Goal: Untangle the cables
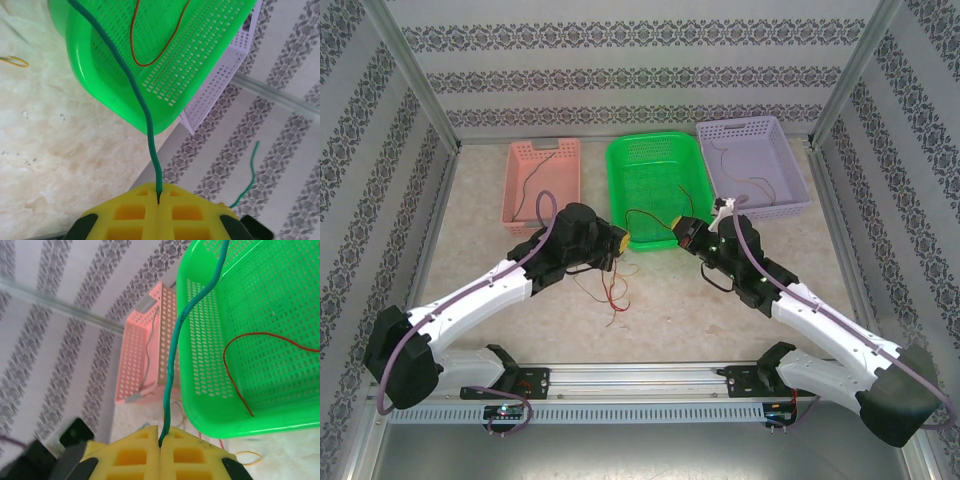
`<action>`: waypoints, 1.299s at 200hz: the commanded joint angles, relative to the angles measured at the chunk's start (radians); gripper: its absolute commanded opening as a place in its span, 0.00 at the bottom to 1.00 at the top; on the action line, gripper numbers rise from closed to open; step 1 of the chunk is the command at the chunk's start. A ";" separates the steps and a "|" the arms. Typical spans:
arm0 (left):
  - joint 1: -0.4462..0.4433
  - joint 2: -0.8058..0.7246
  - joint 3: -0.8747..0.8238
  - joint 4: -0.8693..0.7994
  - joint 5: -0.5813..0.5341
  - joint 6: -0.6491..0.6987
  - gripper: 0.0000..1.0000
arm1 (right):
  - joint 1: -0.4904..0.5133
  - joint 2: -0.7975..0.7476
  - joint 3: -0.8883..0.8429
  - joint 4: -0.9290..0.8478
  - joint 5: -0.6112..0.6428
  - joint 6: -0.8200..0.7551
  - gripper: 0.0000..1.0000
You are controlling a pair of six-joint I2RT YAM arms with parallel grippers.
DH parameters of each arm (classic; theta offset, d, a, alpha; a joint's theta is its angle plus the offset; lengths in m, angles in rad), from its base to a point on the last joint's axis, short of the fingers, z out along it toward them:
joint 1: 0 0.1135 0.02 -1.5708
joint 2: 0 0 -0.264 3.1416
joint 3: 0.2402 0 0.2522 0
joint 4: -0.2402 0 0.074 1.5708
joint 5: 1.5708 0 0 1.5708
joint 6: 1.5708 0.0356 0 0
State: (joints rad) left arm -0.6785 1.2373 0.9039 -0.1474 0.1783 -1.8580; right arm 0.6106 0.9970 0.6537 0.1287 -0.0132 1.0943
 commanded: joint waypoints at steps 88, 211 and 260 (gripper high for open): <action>-0.005 -0.111 0.134 -0.301 -0.179 0.053 0.47 | -0.093 0.055 0.176 0.022 -0.007 -0.294 0.00; 0.023 0.237 0.664 -0.486 0.239 1.659 0.51 | -0.222 0.403 0.724 -0.696 -0.596 -0.784 0.00; 0.002 0.264 0.589 -0.398 0.333 1.754 0.52 | -0.250 0.450 0.778 -0.686 -0.723 -0.649 0.00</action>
State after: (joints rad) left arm -0.6537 1.5211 1.5097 -0.6304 0.4194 -0.2420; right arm 0.3813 1.4288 1.3823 -0.5381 -0.6140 0.3695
